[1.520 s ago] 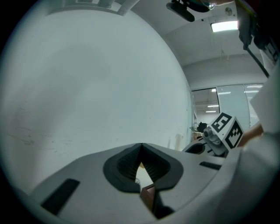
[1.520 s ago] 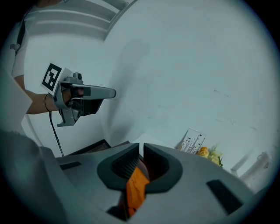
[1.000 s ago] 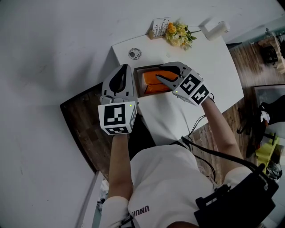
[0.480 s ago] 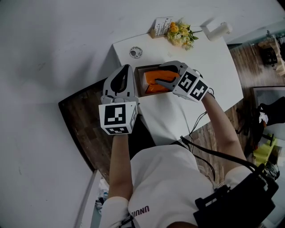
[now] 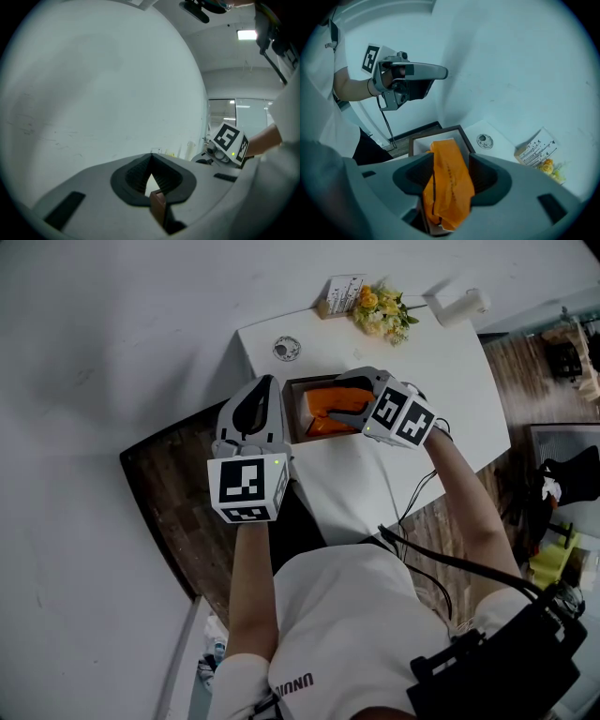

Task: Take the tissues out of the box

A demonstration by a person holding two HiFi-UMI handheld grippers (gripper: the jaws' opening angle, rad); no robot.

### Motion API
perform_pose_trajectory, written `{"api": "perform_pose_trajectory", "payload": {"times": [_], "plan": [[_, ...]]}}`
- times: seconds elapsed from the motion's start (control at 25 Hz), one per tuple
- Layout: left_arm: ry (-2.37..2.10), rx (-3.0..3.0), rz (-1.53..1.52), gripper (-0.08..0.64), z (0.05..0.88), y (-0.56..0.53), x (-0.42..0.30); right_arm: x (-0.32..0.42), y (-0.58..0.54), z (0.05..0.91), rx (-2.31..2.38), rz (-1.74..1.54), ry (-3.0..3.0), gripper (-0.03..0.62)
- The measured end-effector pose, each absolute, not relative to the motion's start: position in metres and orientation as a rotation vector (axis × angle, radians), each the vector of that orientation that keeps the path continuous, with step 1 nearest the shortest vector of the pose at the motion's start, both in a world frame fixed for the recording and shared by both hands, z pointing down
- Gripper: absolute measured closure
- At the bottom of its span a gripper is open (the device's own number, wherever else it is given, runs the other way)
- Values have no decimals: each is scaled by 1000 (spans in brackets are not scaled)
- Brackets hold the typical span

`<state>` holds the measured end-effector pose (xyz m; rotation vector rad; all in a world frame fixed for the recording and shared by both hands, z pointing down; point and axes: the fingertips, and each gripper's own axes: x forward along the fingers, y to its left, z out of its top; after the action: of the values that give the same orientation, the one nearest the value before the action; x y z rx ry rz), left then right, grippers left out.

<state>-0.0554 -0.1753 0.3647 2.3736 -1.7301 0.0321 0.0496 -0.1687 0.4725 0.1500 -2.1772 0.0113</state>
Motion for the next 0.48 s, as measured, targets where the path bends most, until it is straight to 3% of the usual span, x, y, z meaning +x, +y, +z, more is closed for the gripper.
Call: {"api": "perform_pose_trajectory", "payload": {"times": [0.48], "plan": [[-1728,2366,19,546,364,-175,-58,51,-169,482,111,14,-2100,342]]}}
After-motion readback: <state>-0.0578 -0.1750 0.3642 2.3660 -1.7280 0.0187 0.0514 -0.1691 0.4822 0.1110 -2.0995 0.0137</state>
